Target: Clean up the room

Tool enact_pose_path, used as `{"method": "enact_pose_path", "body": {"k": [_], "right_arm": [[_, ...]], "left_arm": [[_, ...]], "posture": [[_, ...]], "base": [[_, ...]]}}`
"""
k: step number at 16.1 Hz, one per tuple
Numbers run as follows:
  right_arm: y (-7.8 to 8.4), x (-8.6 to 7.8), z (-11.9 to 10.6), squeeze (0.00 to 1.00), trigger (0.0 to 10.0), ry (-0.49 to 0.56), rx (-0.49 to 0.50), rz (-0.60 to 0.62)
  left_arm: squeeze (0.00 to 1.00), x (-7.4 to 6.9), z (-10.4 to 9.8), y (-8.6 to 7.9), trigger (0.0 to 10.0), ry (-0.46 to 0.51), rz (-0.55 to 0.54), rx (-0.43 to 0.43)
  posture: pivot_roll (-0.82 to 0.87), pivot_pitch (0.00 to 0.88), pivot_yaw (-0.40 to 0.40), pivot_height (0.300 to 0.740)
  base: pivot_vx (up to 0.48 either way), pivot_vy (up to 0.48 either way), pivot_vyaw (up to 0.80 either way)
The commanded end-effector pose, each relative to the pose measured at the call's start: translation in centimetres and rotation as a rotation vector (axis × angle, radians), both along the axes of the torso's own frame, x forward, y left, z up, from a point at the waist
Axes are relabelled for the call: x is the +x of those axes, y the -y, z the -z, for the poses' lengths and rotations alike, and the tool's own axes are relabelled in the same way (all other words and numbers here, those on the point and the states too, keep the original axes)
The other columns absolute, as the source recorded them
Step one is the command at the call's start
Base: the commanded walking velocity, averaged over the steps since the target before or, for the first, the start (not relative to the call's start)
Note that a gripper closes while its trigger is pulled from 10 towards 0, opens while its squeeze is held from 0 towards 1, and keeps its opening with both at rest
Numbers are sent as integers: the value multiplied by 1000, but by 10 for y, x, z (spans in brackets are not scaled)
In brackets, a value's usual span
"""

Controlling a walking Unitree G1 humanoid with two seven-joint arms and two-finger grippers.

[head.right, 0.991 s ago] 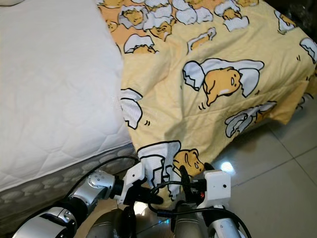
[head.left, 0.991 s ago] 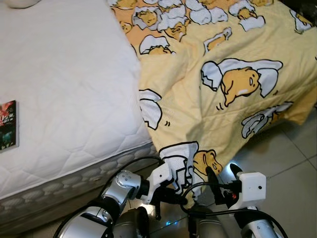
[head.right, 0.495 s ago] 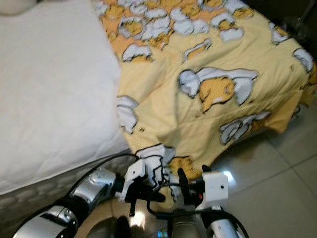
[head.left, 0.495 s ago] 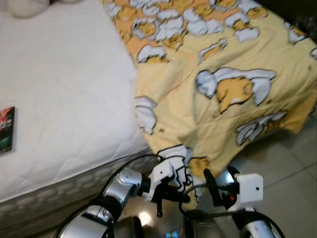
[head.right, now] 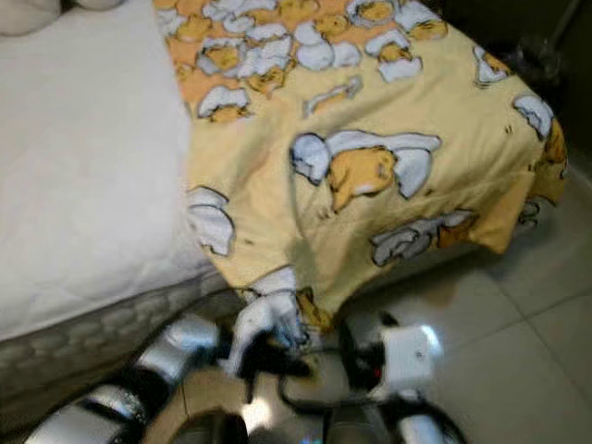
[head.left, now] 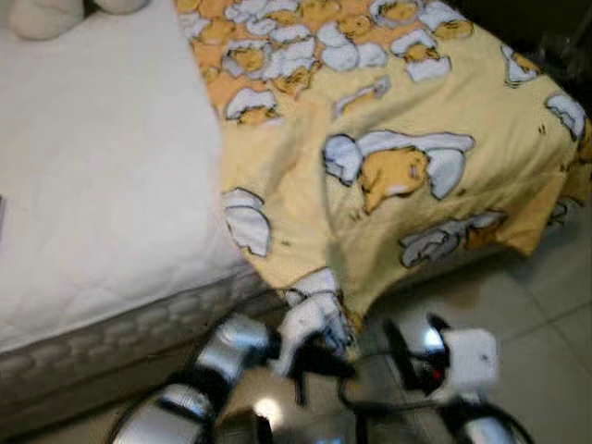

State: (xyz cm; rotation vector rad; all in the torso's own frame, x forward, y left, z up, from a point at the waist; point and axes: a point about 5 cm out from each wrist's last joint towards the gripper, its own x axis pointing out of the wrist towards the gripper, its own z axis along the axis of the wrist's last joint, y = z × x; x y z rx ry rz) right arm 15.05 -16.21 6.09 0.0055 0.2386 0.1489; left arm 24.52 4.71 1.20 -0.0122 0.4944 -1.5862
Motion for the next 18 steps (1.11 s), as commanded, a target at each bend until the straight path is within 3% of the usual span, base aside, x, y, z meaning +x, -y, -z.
{"method": "enact_pose_path", "body": {"k": [1,2,4,6,12,18], "right_arm": [[-5,-1,1,376,10000,-4,26,-5],[-5,-2,1,380,10000,-6,26,-5],[-5,-8,3,376,10000,-18,27,-3],[-4,-12,3,376,10000,-29,19,-1],[1,-23,5,416,10000,-46,1,30],[-2,-25,0,412,10000,-41,-5,32]], "left_arm": [[0,-2,3,-9,0,-13,19,25],[0,-6,6,-10,0,-9,55,47],[0,-24,17,-16,0,15,237,130],[0,-28,17,-13,0,11,278,127],[0,-20,20,-19,0,19,175,158],[0,-26,23,-10,0,13,174,151]], "posture": [[-199,172,89,735],[-201,177,89,735],[-212,189,87,735],[-227,195,84,735],[-236,198,84,735],[-242,208,80,735]], "base": [[0,0,0],[0,0,0],[0,0,0],[0,0,0],[0,0,77],[0,-400,100]]}}
